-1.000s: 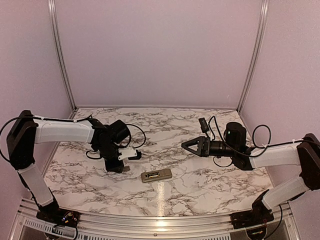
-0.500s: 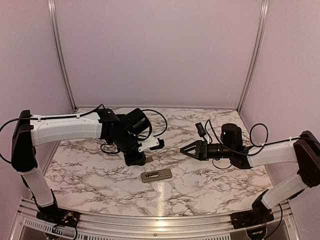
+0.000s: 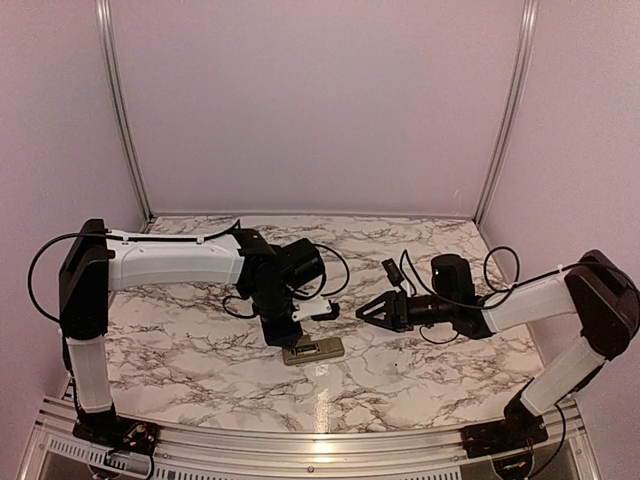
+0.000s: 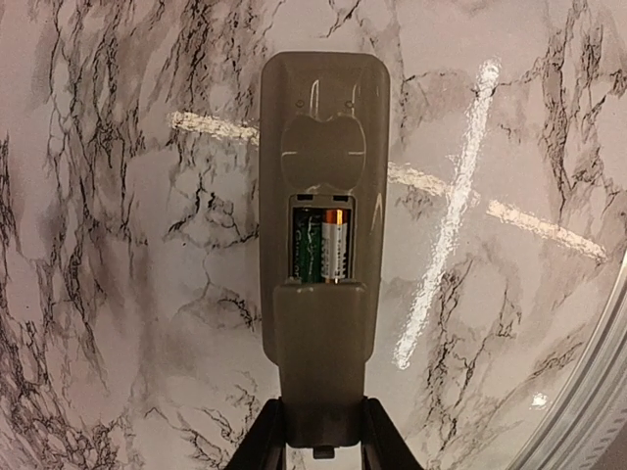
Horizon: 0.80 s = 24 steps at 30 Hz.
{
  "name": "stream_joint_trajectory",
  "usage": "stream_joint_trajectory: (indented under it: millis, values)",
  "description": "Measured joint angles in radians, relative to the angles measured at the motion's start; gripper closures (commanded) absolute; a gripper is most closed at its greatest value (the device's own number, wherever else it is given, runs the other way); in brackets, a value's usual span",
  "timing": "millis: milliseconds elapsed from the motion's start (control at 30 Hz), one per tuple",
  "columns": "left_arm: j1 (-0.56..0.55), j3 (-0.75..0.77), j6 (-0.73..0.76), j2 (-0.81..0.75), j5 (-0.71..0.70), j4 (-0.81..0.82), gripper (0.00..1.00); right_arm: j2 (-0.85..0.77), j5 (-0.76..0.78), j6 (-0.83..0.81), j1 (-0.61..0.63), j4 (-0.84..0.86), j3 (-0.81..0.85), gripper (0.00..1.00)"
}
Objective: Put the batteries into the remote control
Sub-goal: Load the battery cover onto the remote control without the battery cover.
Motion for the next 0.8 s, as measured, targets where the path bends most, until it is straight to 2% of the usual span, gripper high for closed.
stream_joint_trajectory:
  millis: [300, 800]
  values:
    - [-0.018, 0.079, 0.011, 0.099, -0.005, -0.064, 0.76, 0.027, -0.031, 0.037, -0.037, 0.038, -0.006, 0.35]
    - [-0.018, 0.181, 0.051, 0.179, -0.006, -0.106, 0.74, 0.037, -0.060, 0.075, -0.069, 0.098, -0.043, 0.36]
